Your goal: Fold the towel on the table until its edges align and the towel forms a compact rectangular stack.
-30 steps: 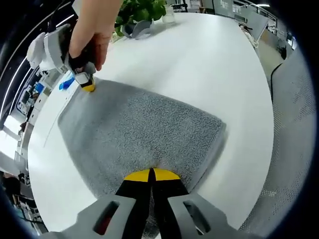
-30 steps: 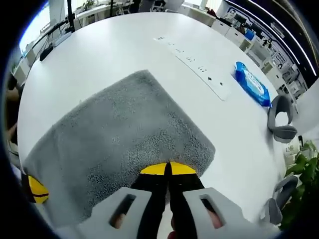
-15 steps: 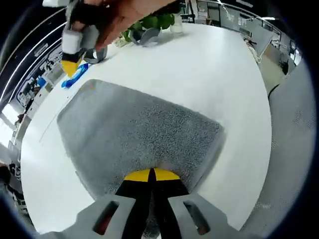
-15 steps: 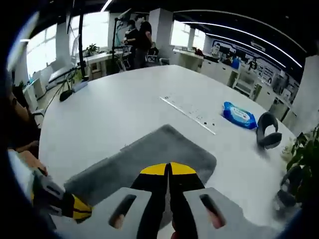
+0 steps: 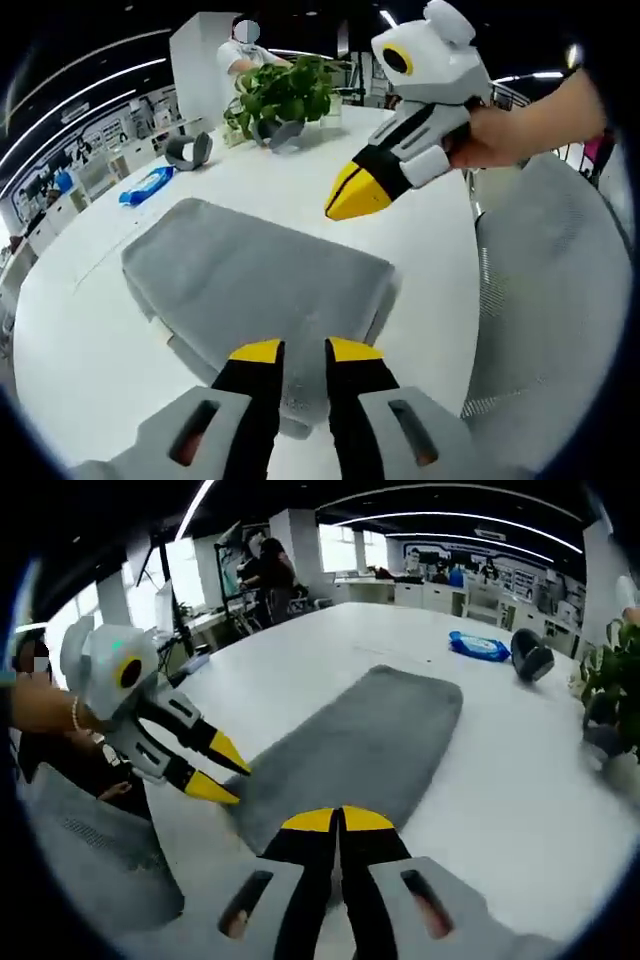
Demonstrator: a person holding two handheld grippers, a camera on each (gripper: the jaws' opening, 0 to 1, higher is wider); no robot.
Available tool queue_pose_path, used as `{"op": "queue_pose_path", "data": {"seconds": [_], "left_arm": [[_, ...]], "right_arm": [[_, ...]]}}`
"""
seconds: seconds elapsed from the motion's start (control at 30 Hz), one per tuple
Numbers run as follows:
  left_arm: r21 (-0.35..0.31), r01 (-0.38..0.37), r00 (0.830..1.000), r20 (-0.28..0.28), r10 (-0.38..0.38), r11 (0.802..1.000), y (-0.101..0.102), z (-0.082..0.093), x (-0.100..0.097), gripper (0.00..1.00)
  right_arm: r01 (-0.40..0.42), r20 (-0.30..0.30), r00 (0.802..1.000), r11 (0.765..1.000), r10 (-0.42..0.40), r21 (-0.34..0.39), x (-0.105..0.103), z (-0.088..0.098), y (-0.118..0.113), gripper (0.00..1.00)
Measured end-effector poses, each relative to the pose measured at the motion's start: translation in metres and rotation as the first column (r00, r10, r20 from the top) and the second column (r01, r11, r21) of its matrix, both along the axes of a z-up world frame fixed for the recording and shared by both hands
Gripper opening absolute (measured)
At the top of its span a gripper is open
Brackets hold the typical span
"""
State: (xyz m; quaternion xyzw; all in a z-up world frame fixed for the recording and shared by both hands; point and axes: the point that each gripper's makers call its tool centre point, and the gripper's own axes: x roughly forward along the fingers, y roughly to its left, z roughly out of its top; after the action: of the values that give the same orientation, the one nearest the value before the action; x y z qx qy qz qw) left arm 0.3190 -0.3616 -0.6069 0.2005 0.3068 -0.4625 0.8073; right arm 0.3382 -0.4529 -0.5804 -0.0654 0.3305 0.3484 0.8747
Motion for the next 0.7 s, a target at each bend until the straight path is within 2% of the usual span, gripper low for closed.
{"op": "queue_pose_path", "data": {"seconds": [0.07, 0.17, 0.23, 0.33, 0.47, 0.5, 0.6, 0.63, 0.7], "left_arm": [[0.012, 0.002, 1.0, -0.016, -0.002, 1.0, 0.005, -0.008, -0.005, 0.24], [0.027, 0.009, 1.0, -0.024, -0.008, 1.0, 0.01, -0.016, -0.011, 0.25], [0.043, 0.021, 0.999, -0.038, -0.02, 0.999, 0.011, -0.021, -0.014, 0.25], [0.095, 0.068, 0.998, -0.016, -0.067, 0.993, 0.011, -0.028, -0.017, 0.28], [0.116, 0.09, 0.996, -0.037, -0.087, 0.989, 0.012, -0.038, -0.022, 0.34], [0.142, 0.105, 0.994, -0.041, -0.101, 0.984, 0.016, -0.043, -0.025, 0.36], [0.157, 0.124, 0.992, -0.014, -0.123, 0.98, 0.018, -0.047, -0.03, 0.37], [0.163, 0.126, 0.991, 0.011, -0.13, 0.979, 0.018, -0.046, -0.029, 0.36], [0.154, 0.111, 0.993, 0.021, -0.116, 0.982, 0.019, -0.043, -0.026, 0.35]], "right_arm": [[-0.038, -0.013, 0.999, 0.999, 0.038, -0.003, -0.01, -0.002, 0.002, 0.05], [-0.091, -0.013, 0.996, 0.996, 0.09, -0.003, -0.02, -0.006, 0.007, 0.09], [-0.127, -0.046, 0.991, 0.992, 0.127, 0.005, -0.028, -0.013, 0.013, 0.13], [-0.165, -0.062, 0.984, 0.986, 0.164, -0.008, -0.036, -0.021, 0.018, 0.17], [-0.216, -0.065, 0.975, 0.976, 0.213, -0.039, -0.044, -0.031, 0.024, 0.21], [-0.224, -0.067, 0.973, 0.973, 0.22, -0.057, -0.044, -0.035, 0.023, 0.21], [-0.246, -0.086, 0.967, 0.965, 0.238, -0.09, -0.046, -0.043, 0.018, 0.23], [-0.251, -0.086, 0.966, 0.963, 0.242, -0.101, -0.046, -0.045, 0.017, 0.23], [-0.266, -0.083, 0.963, 0.955, 0.257, -0.129, -0.048, -0.047, 0.013, 0.26]]}}
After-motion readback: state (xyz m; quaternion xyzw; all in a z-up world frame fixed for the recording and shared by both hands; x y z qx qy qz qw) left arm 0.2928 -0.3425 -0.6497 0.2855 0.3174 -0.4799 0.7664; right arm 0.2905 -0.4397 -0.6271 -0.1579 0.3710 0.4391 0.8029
